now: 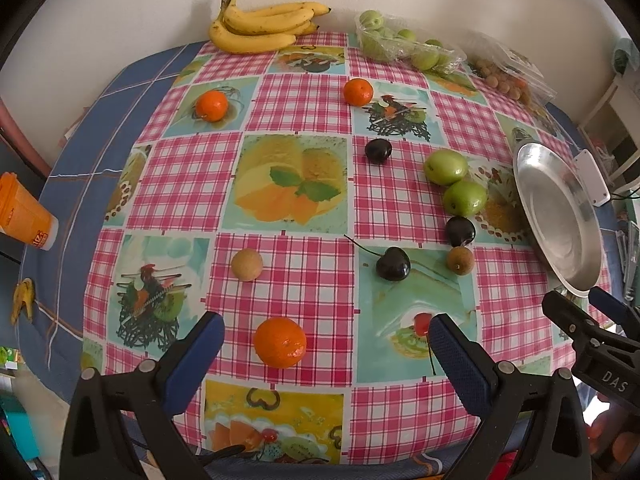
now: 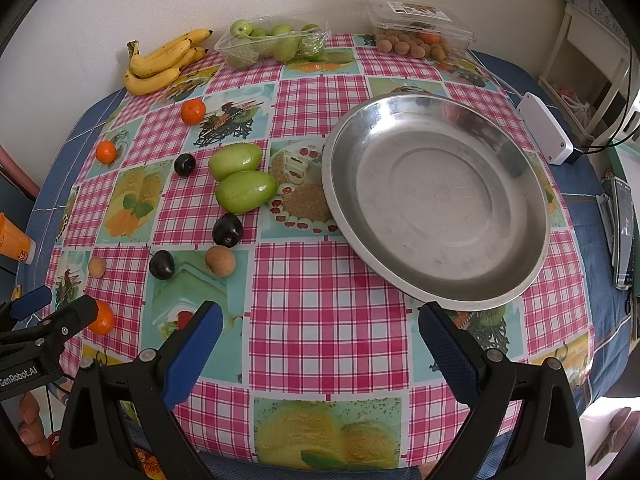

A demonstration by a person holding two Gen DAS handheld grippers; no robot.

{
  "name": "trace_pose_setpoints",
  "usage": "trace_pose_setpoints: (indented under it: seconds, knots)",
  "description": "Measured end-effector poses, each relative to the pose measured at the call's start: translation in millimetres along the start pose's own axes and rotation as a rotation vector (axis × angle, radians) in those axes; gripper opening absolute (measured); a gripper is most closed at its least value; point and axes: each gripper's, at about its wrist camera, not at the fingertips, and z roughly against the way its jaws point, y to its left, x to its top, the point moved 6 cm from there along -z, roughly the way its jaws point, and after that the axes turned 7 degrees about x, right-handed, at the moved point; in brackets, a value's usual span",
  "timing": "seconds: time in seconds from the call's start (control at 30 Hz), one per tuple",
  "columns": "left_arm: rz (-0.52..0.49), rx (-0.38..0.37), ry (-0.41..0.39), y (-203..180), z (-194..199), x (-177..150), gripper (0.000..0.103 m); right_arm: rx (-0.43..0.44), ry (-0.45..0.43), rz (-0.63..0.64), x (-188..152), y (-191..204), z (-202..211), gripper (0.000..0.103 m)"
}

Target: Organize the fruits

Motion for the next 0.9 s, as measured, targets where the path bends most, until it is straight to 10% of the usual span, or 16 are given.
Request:
trace_pose_setpoints:
  seconds: [0.9]
  knots:
    - [0.001,-0.001,0.002,1.9,-2.1,-4.0,0.103,-0.002,0.005,0.002,0.1,0.8,-2.2,0.099]
